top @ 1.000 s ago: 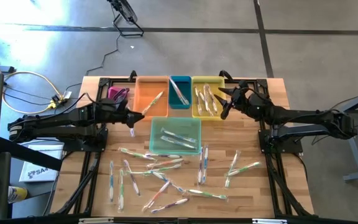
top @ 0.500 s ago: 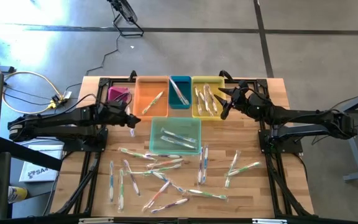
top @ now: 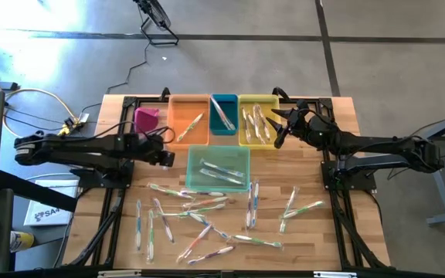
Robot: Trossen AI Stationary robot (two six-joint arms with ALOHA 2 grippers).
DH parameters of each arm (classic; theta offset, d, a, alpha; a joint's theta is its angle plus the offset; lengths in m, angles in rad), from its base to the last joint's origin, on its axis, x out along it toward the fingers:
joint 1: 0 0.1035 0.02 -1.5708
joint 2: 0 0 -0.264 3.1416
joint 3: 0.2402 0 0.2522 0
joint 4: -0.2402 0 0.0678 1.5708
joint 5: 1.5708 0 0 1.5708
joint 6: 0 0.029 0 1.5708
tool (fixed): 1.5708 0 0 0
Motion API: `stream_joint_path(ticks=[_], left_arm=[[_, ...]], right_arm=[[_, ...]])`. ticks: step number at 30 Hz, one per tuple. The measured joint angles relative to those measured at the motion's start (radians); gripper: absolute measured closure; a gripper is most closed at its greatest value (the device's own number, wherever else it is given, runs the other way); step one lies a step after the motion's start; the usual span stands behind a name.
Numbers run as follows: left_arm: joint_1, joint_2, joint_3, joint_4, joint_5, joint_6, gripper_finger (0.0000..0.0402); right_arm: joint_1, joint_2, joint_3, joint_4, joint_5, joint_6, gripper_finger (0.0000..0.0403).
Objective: Pick & Place Toothbrushes
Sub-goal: Put the blue toothbrush into the green bin
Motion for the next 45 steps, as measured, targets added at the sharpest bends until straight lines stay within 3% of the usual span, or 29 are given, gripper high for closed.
stream_joint_path(ticks=[6, 15, 21, 26, 39, 45], left_arm=[[-0.03, 0.002, 0.036, -0.036, 0.007, -0.001, 0.0338], [-0.046, 0.002, 0.282, -0.306, -0.018, 0.084, 0.0381], [-0.045, 0.008, 0.299, -0.467, -0.116, -0.054, 0.04], [-0.046, 0.039, 0.299, -0.507, -0.125, -0.126, 0.0399], [-0.045, 0.108, 0.299, -0.481, -0.124, -0.051, 0.0398], [-0.045, 0.176, 0.299, -0.485, -0.104, -0.135, 0.0355]], right_arm=[[0.0, 0.0, 0.0, 0.0, 0.0, 0.0, 0.0241], [0.0, 0.0, 0.0, 0.0, 0.0, 0.033, 0.0241], [0.0, 0.0, -0.001, -0.013, 0.0, 0.053, 0.0241], [0.0, 0.0, -0.001, -0.014, 0.0, 0.053, 0.0241], [0.0, 0.0, -0.001, -0.016, 0.0, 0.05, 0.0241], [0.0, 0.0, -0.001, -0.017, 0.0, 0.049, 0.0241]])
